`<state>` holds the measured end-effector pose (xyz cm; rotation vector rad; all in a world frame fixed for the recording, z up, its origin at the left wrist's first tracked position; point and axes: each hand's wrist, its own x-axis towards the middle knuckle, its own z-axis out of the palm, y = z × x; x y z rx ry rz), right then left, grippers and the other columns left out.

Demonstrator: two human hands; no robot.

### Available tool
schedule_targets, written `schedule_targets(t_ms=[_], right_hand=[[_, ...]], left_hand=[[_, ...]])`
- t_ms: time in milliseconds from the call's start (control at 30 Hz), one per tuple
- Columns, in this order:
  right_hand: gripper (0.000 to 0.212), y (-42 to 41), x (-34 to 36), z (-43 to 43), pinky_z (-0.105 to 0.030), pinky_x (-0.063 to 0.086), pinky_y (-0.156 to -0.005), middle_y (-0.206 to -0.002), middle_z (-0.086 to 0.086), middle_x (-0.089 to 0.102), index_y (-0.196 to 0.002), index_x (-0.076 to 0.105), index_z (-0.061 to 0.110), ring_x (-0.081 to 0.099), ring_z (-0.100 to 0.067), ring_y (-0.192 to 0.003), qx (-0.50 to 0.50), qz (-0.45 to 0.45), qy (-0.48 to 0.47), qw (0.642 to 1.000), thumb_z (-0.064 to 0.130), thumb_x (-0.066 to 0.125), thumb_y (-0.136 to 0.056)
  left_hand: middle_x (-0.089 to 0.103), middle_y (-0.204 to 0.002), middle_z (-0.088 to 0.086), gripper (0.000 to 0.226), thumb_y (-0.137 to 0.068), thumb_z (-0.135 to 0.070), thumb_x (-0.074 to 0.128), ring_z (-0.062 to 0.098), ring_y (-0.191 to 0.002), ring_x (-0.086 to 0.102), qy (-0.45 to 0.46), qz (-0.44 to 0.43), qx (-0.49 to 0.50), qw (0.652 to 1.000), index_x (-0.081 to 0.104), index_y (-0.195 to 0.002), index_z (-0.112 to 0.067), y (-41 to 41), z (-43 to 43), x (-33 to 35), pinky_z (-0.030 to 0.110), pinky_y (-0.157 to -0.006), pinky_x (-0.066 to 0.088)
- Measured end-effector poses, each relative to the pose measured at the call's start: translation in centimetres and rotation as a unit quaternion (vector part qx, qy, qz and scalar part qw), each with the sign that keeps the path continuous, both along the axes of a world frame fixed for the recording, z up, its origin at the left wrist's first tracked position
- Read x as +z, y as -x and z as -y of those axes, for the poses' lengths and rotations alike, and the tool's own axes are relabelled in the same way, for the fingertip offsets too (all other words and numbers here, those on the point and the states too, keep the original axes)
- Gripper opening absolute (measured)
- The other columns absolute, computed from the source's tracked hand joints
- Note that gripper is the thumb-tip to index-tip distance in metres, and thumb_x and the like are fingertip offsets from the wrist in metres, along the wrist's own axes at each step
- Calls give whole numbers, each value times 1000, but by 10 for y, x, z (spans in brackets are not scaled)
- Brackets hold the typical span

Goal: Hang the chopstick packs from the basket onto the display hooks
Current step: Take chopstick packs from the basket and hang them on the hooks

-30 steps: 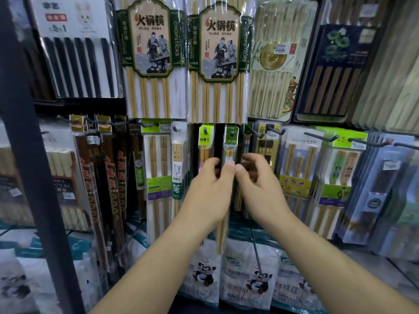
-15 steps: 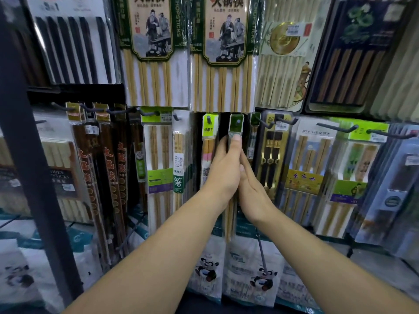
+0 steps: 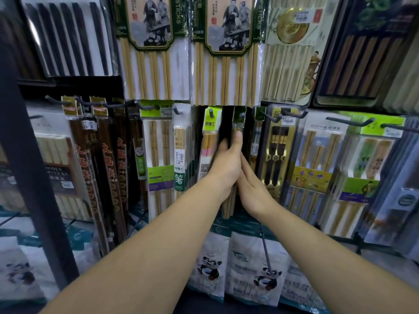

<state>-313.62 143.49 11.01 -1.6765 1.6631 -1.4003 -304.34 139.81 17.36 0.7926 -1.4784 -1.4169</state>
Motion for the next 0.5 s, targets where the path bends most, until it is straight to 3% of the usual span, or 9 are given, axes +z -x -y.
schedule_targets(t_ms=[200, 300, 367, 433, 500], right_hand=[[62, -3, -10, -34, -22, 21, -113, -154, 26, 24, -160, 12, 42, 21, 8, -139, -28, 17, -9, 999, 59, 31, -104], [54, -6, -27, -70, -20, 32, -107, -147, 28, 38, -156, 28, 42, 38, 10, -132, -56, 15, -21, 998, 52, 41, -105], [42, -10, -48, -97, -12, 40, -94, -136, 27, 52, -145, 43, 40, 50, 18, -115, -81, 0, -31, 996, 45, 49, -104], [21, -14, -75, -126, -8, 47, -74, -116, 26, 62, -123, 55, 43, 57, 17, -98, -100, -3, -54, 993, 39, 54, -102], [9, -21, -107, -153, -9, 47, -64, -91, 20, 68, -103, 60, 44, 61, 9, -85, -98, -6, -98, 990, 35, 57, -101]], left_hand=[[35, -165, -2, 66, -107, -56, 39, 8, -136, 37, -11, 6, -27, 1000, 20, -164, -28, -12, -15, -17, 26, -100, 30], [28, -169, 0, 74, -105, -54, 46, 19, -151, 30, -42, 57, -40, 997, 14, -165, -25, -28, -33, -35, 31, -107, 27], [24, -170, 0, 77, -103, -56, 49, 23, -154, 26, -58, 114, -45, 991, 14, -165, -25, -41, -50, -59, 34, -111, 27], [24, -170, -2, 78, -102, -56, 51, 23, -154, 27, -83, 160, -57, 982, 15, -165, -26, -58, -70, -90, 38, -116, 28], [38, -162, 0, 65, -104, -49, 53, 22, -147, 40, -117, 183, -68, 974, 32, -160, -23, -78, -87, -126, 34, -112, 35]])
